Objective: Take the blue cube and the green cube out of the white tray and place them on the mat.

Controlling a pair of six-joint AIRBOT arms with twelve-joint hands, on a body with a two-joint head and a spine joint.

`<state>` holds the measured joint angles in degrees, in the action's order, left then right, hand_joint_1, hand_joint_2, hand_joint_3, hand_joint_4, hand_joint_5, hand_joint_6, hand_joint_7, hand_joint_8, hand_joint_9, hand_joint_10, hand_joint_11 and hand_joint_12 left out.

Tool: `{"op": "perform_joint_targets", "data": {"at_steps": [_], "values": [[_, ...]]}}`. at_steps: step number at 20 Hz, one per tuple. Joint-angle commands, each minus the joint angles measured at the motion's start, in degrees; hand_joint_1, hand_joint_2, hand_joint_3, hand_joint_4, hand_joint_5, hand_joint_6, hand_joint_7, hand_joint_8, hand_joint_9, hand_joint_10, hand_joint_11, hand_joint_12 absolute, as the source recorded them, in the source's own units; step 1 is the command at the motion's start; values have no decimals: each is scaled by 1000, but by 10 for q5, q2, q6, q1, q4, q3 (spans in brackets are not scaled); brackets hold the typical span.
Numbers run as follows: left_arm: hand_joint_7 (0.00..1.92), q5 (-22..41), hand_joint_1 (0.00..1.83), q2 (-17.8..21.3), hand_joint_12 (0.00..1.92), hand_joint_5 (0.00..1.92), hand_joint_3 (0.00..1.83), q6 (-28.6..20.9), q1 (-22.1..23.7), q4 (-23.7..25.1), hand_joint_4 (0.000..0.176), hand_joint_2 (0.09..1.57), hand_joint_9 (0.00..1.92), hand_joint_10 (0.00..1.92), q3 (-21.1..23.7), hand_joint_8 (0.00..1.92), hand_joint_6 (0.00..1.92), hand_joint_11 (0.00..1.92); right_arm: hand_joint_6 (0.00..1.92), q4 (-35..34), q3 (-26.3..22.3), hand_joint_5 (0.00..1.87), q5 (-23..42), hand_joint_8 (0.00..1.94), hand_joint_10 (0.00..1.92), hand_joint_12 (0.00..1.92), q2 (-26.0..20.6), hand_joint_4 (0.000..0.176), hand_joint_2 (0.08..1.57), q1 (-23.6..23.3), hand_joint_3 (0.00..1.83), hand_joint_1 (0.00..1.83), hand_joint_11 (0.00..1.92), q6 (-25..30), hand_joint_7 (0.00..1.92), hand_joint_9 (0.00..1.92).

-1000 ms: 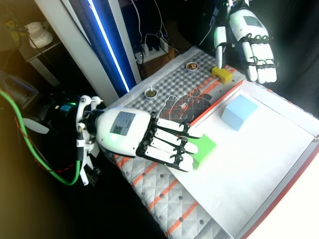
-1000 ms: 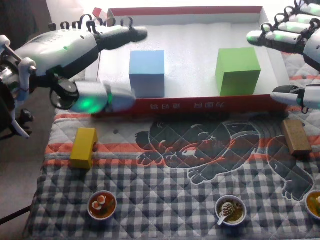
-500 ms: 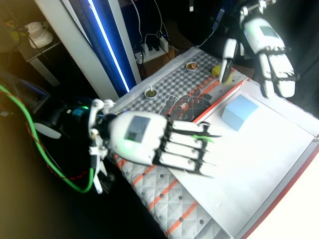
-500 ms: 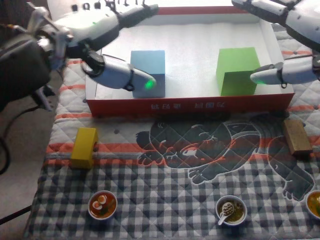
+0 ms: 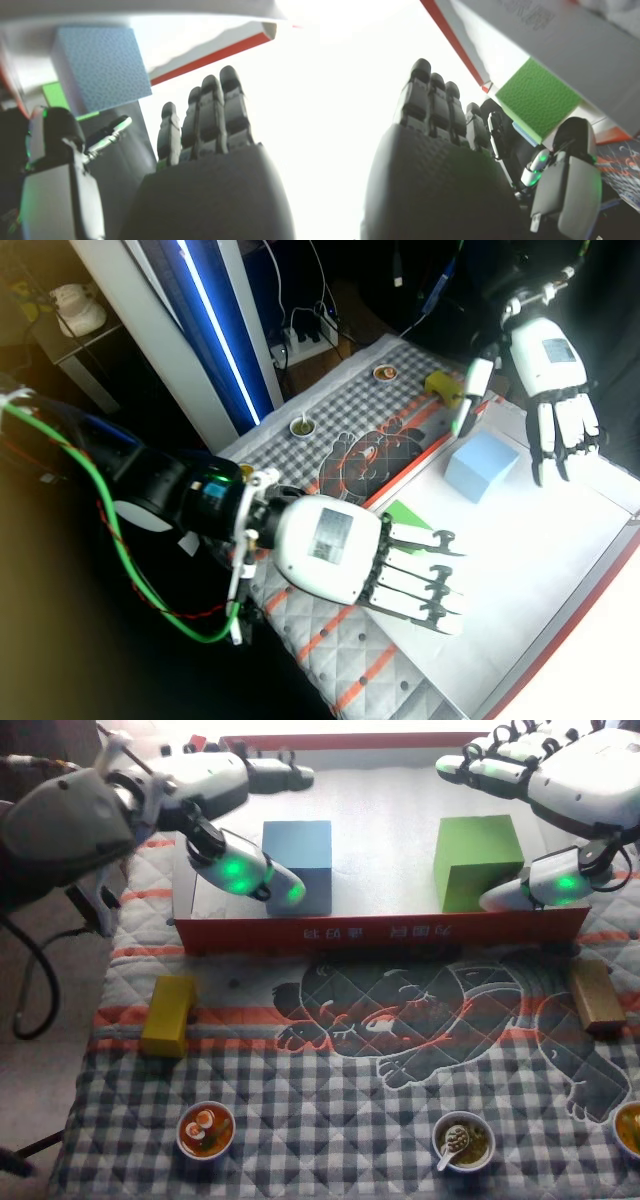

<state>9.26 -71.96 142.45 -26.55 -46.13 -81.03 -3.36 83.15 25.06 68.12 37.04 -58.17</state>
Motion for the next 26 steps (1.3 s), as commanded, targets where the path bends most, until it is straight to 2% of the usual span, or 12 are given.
{"op": "perform_joint_targets", "data": {"at_steps": [1,6,8,9,10,11,13,14,19,21,23,26], "values": [[348,43,686,-1,508,186,1,0,8,1,176,991,324,9,-6,10,7,0,6,-4,5,69,61,13,15,812,0,107,951,-11,0,488,0,2,238,251],[643,39,681,-8,567,302,1,0,6,-11,176,995,630,24,-11,12,4,12,16,-4,9,339,60,8,9,824,6,23,1000,-11,3,513,0,7,399,350],[1000,44,844,-9,508,806,1,-5,7,-27,79,1046,828,55,-14,67,19,111,25,-4,10,670,60,9,9,944,7,0,1058,-13,4,688,0,8,506,422],[926,45,1197,-10,715,856,9,-13,11,-27,0,1156,915,106,-17,1205,958,85,773,-4,11,945,61,18,9,886,9,88,1102,-16,0,1000,0,8,634,464],[926,45,1197,-10,715,856,9,-18,13,-26,0,1156,915,106,-18,1205,958,85,773,-4,12,945,61,18,9,886,9,88,1102,-19,0,1000,0,8,634,464],[920,50,1220,-10,922,799,0,-36,18,-21,0,1182,870,116,-21,1289,1052,3,1032,-4,14,938,63,15,14,945,10,0,1132,-26,1,1097,0,8,702,517],[890,65,1229,-6,1084,848,0,-88,26,11,0,1181,840,128,-21,1364,954,0,1047,-2,17,931,70,25,7,825,10,0,1137,-42,0,1130,0,8,779,516],[846,79,1069,2,1345,904,2,-147,31,54,0,1154,601,887,-16,974,1085,1,1073,0,16,915,80,9,11,930,10,0,1148,-55,2,1142,5,8,809,596],[993,190,1242,106,1631,946,1,-431,11,296,0,1125,597,1147,103,1180,834,19,1126,47,-92,881,196,5,16,934,-73,0,1164,-74,0,1120,0,8,778,550],[886,236,1089,160,1726,1049,0,-433,-26,348,50,1082,603,1330,180,1165,854,94,1066,73,-147,925,237,12,25,1175,-115,0,1142,-42,0,1070,0,8,848,639],[757,268,1099,200,1910,1034,2,-433,-61,375,0,1089,521,1735,237,1604,888,133,1008,93,-189,961,269,6,19,1157,-142,71,1123,-4,0,1050,103,18,869,702],[876,299,1222,225,1689,1051,2,-435,-107,395,0,1123,590,1484,287,1378,674,118,982,105,-215,977,316,0,2,984,-154,23,1115,65,0,1075,186,78,820,654]]}}
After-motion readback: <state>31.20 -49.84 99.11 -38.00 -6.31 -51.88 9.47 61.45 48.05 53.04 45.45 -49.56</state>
